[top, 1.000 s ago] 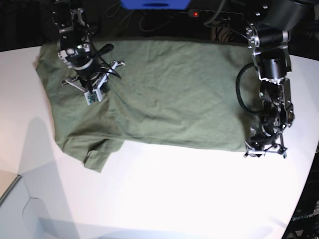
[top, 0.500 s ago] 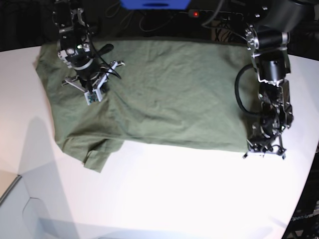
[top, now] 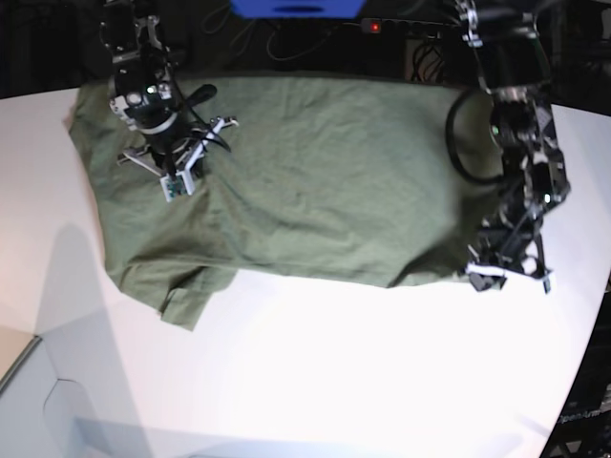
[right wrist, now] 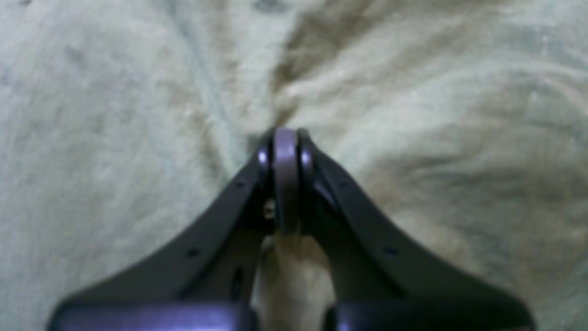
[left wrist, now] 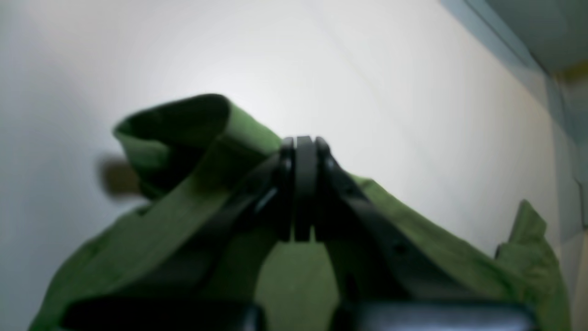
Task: Layout the t-shirt on the table in an organized manner, then fold the t-shirt properly
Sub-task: 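Grasp the shirt side edge with the left gripper and pull outward, then drag the shirt edge with the left gripper toward the hem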
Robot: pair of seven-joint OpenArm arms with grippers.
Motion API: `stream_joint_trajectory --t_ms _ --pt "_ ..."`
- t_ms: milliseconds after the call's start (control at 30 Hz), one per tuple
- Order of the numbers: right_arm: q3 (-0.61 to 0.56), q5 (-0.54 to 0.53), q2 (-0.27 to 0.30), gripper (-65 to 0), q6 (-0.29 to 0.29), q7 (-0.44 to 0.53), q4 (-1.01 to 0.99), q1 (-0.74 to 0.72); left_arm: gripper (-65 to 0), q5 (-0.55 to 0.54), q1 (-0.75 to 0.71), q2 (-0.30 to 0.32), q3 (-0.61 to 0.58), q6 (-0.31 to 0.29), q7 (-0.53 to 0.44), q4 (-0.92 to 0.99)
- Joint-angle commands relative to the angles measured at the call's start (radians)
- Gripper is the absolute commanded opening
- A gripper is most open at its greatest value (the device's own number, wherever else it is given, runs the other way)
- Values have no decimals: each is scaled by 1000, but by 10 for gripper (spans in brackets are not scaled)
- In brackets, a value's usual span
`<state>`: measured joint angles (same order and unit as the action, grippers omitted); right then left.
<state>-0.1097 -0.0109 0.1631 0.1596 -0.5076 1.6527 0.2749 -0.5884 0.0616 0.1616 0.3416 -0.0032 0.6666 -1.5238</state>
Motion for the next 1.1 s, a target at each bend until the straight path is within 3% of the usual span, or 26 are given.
stream_joint_trajectory --t_ms 0,133,267,500,733,833,1067 --pt "2 2 6 -650 -2 2 10 -4 -647 -5 -29 14 7 -2 -20 -71" --pt "-2 2 5 -650 -2 2 10 -4 -647 -5 -199 13 7 -2 -18 -240" --pt "-2 2 2 -650 -2 2 10 -4 -647 -5 -329 13 -2 -2 -26 -280" --pt "-3 2 0 -650 -2 2 10 -16 -647 -2 -368 22 -3 -4 -18 -128" --pt "-3 2 0 -650 -2 2 10 -16 -641 -11 -412 2 -5 -4 -17 -208" --pt "-3 2 0 -650 -2 2 10 -16 -585 -38 -421 -1 -3 -4 -17 -260" --pt "-3 2 -1 -650 -2 2 10 -16 -330 -55 -428 5 17 4 103 -409"
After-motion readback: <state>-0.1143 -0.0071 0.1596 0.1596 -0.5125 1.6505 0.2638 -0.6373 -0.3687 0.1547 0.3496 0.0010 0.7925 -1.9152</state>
